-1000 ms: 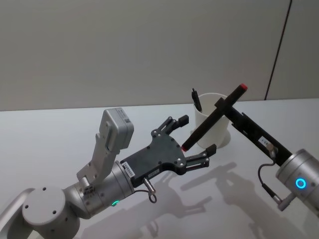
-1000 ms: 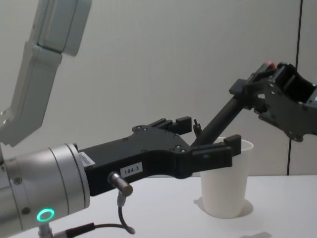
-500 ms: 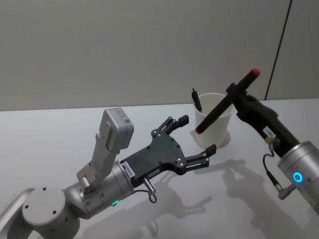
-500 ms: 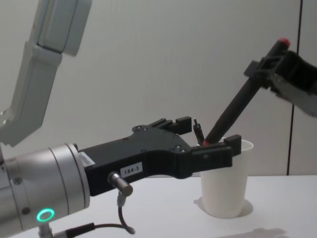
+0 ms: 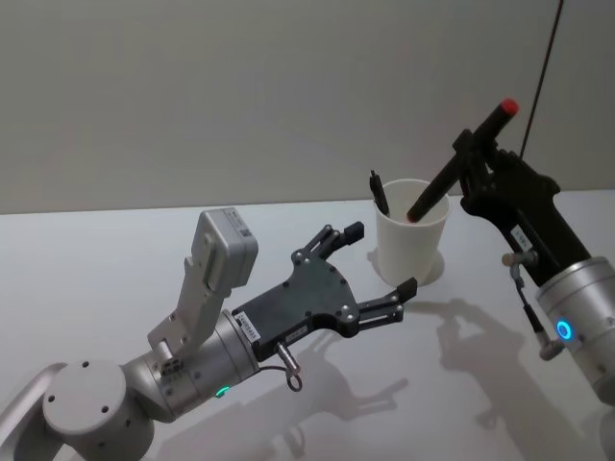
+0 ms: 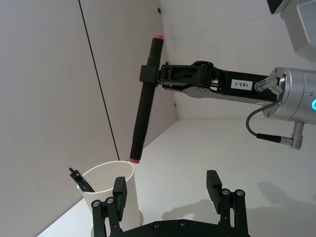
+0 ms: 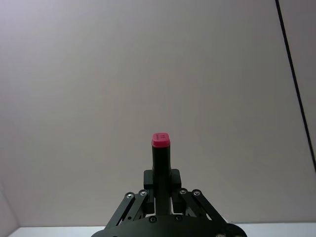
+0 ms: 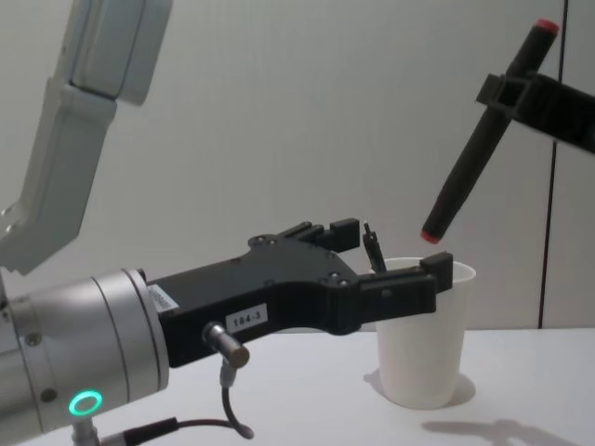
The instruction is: Place the pen into the pen holder.
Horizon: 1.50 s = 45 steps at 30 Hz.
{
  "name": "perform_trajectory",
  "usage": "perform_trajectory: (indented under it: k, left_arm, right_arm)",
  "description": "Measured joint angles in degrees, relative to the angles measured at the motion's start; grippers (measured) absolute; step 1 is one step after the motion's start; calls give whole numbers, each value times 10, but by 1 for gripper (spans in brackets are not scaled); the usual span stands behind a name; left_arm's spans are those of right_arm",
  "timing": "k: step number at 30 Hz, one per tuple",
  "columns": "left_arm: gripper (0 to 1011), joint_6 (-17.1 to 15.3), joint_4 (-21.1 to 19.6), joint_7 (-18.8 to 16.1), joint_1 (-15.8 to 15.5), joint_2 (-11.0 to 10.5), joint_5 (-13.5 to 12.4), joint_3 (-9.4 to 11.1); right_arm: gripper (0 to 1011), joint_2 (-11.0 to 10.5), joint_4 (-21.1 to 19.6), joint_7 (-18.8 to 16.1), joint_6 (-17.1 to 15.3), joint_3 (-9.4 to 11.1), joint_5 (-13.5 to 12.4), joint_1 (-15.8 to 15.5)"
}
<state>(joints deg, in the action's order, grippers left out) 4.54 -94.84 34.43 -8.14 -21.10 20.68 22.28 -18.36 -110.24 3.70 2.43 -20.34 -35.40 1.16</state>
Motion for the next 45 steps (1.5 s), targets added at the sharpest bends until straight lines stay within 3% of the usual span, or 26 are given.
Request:
perform_trajectory:
  k: [17, 24, 32, 45]
  left_arm:
    - [1001, 0, 0, 0, 0, 0, 0, 0]
    - [1001, 0, 0, 0, 0, 0, 0, 0]
    - [1001, 0, 0, 0, 0, 0, 0, 0]
    - [1001, 0, 0, 0, 0, 0, 0, 0]
  right_arm:
    - [175, 23, 40, 36, 27, -10, 214, 23]
    - [175, 34, 69, 45, 38, -12, 271, 36]
    - [175, 48, 99, 47, 43, -12, 306, 50]
    - [175, 67, 132, 35, 24, -11, 300, 63]
